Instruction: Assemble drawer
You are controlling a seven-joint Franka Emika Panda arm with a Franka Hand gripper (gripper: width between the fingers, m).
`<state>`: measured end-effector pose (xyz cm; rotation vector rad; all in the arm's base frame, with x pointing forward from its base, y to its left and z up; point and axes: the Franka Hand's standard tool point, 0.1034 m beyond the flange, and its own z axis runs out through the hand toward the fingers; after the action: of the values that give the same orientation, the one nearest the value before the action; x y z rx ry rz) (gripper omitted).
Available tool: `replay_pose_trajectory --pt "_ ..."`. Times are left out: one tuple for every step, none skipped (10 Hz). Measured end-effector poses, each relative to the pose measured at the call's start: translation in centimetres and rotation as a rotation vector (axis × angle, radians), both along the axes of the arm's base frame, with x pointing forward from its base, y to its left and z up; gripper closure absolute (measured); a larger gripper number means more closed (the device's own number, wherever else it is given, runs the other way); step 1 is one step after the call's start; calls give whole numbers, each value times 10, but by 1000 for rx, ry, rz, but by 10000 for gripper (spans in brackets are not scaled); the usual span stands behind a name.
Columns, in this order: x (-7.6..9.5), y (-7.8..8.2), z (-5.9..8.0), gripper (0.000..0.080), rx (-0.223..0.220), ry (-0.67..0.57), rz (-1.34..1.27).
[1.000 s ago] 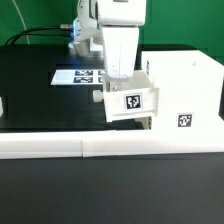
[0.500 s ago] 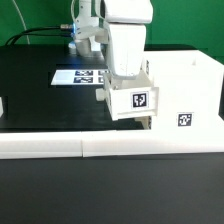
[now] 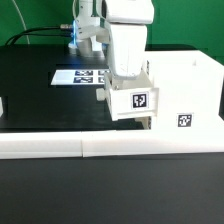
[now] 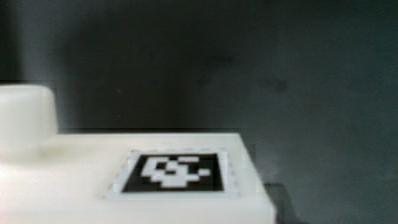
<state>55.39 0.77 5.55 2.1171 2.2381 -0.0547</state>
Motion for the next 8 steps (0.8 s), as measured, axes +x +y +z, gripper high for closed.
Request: replay_pose_trajectory --pt "0 1 0 755 0 1 0" --pt "0 0 0 755 0 1 0" --pt "0 0 0 755 0 1 -1" --pt "0 0 0 659 0 2 1" --pt "0 0 0 659 1 2 0" --pt "0 0 0 482 1 2 -2" --pt "0 1 1 280 1 4 -1" --pt "0 3 3 192 -1 8 1"
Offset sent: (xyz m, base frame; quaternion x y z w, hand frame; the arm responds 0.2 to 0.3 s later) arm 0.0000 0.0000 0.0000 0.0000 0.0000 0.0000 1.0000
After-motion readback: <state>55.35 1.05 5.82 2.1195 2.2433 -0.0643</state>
